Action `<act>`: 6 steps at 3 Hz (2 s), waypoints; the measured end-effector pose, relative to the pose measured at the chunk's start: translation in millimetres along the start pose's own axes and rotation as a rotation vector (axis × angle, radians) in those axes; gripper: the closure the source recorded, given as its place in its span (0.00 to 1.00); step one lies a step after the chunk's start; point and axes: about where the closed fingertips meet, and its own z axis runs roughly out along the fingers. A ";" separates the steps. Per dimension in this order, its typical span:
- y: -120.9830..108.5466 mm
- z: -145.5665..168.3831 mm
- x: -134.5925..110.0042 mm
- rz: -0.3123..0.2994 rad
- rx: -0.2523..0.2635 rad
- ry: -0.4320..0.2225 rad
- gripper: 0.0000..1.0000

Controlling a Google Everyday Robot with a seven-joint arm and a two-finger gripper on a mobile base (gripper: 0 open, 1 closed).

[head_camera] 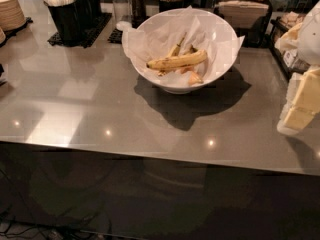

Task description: Pick banana from white bowl

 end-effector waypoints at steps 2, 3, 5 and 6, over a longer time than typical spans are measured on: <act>-25.1 1.0 -30.1 -0.106 -0.008 -0.085 0.00; -59.4 18.6 -100.7 -0.339 -0.079 -0.244 0.00; -103.1 37.8 -218.5 -0.574 -0.131 -0.478 0.00; -111.6 33.8 -227.3 -0.570 -0.095 -0.498 0.00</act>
Offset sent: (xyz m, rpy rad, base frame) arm 0.1124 0.0855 0.0470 0.2054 -0.1032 0.5052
